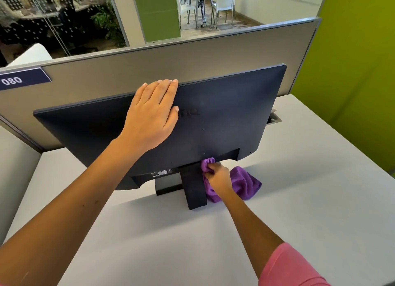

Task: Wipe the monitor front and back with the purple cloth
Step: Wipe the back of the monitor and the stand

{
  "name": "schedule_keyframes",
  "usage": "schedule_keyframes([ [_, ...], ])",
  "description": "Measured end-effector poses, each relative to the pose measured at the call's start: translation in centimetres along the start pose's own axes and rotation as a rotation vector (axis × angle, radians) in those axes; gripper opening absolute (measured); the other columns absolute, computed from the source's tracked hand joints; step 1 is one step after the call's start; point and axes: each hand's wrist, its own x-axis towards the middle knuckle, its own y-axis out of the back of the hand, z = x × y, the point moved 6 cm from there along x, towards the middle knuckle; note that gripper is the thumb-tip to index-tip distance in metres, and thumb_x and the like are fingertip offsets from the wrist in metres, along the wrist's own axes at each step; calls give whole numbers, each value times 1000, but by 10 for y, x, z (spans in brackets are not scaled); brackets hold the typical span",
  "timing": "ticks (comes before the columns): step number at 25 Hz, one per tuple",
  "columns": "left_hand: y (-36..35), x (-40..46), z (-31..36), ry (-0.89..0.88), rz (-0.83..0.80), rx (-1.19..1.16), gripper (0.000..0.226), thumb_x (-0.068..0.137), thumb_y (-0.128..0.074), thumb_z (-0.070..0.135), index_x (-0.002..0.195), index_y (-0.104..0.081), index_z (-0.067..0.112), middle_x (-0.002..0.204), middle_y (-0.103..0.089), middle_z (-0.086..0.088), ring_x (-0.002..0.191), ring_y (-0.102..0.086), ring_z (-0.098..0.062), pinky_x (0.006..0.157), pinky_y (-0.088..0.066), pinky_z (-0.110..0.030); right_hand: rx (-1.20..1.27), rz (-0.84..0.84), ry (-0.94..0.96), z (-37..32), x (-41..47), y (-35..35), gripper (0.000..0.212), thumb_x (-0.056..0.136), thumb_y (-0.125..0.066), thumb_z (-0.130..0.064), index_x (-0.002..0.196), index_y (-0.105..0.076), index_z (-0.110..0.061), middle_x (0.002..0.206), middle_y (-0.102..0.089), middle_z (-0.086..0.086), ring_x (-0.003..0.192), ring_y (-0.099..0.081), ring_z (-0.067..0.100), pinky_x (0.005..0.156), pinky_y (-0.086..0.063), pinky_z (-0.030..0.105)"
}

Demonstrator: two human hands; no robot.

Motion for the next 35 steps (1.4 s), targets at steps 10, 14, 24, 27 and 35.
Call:
schedule_keyframes([
  [10,18,-43,-66,97,-5,24,50,98,-31,31,142,-37,9,139,-48,-10,130,-41,-28,113,-22,-43,-130,512,489,-43,-66,-20,24,79,-65,-13,103,-62,-11,93,-61,8,82,-55,20,65,-50,26],
  [14,18,-44,-69,99,-24,-5,50,98,-33,30,143,-35,9,140,-46,-9,130,-39,-27,112,-22,-44,-362,490,624,-65,-68,-40,39,68,-81,-5,105,-69,-8,98,-67,13,86,-65,32,65,-59,34],
  [24,15,-43,-70,113,-16,-18,50,98,-33,30,143,-35,8,140,-46,-9,130,-39,-28,111,-21,-43,-445,290,626,3,-102,-71,30,57,-88,-7,83,-75,-10,82,-69,7,72,-66,23,59,-56,24],
  [27,15,-43,-70,108,-24,-7,51,98,-32,31,143,-34,8,141,-44,-9,130,-38,-29,112,-21,-44,-407,346,597,-11,-95,-61,29,64,-84,-4,90,-72,-8,88,-66,11,76,-64,27,62,-56,26],
  [35,14,-44,-70,110,-24,-13,51,97,-32,31,143,-34,8,141,-44,-9,130,-38,-28,112,-20,-43,-376,348,561,-56,-63,-50,29,79,-74,-29,102,-60,-19,104,-61,10,93,-57,29,76,-52,39],
])
